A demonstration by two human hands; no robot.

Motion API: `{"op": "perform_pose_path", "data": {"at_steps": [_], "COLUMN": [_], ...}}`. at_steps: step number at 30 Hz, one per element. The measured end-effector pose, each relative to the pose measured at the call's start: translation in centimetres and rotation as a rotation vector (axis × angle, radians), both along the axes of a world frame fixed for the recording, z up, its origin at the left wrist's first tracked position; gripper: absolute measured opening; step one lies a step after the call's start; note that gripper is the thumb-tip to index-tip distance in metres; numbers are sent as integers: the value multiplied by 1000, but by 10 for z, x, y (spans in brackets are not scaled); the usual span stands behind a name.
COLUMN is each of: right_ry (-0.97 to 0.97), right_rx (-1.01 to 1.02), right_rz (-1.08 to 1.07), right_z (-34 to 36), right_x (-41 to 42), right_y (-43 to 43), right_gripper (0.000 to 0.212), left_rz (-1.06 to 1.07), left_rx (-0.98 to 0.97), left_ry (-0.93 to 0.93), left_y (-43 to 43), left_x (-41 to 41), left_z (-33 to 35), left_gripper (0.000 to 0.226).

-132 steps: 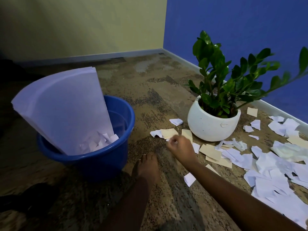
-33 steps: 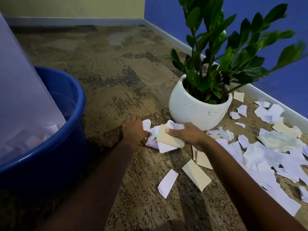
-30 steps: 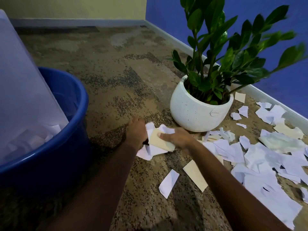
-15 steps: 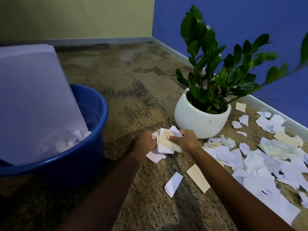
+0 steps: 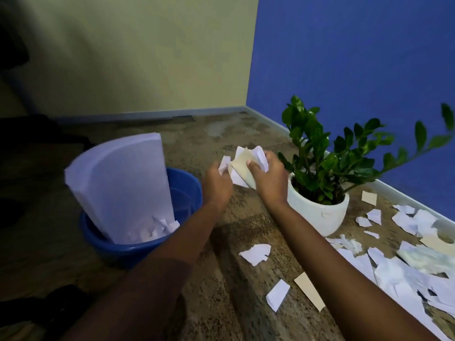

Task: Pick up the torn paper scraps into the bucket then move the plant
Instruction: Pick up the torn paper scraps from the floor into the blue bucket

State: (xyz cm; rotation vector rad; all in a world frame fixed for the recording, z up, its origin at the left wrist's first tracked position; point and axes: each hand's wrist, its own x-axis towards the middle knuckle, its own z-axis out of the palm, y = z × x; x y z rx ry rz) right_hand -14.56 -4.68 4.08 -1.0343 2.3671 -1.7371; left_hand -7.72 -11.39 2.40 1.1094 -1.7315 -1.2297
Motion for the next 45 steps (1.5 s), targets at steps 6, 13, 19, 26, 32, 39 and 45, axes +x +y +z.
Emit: {"op": "perform_pose_path", "data": {"at_steps": [6, 13, 19, 26, 32, 39, 45], "right_ry": [10, -55, 23, 70, 73, -87, -287], "right_rx": [-117, 215, 304, 372, 659, 1080, 1249], "right_rz": [153, 452, 488, 408, 264, 216, 168], "right_z": [23, -2, -2, -12, -65, -145, -191], "right_x": [68, 114, 92, 22, -40, -69, -43], "right_y": [-32, -57, -52, -2, 60, 112, 130], "right_gripper": [31, 55, 68, 31, 23, 45, 110], "left_rz": [214, 415, 352, -56, -405, -558, -601], "left_rx": [-181, 215, -108, -498, -585, -426, -305], "left_ry": [-43, -242, -243, -262, -532, -880, -953], "left_y": [-24, -42, -31, 16, 46, 67, 68], "left_x": [61, 104, 95, 46, -1, -23, -31], "left_z": [30, 16, 22, 9, -42, -119, -150], "left_gripper": [26, 52, 69, 61, 53, 63, 67]}}
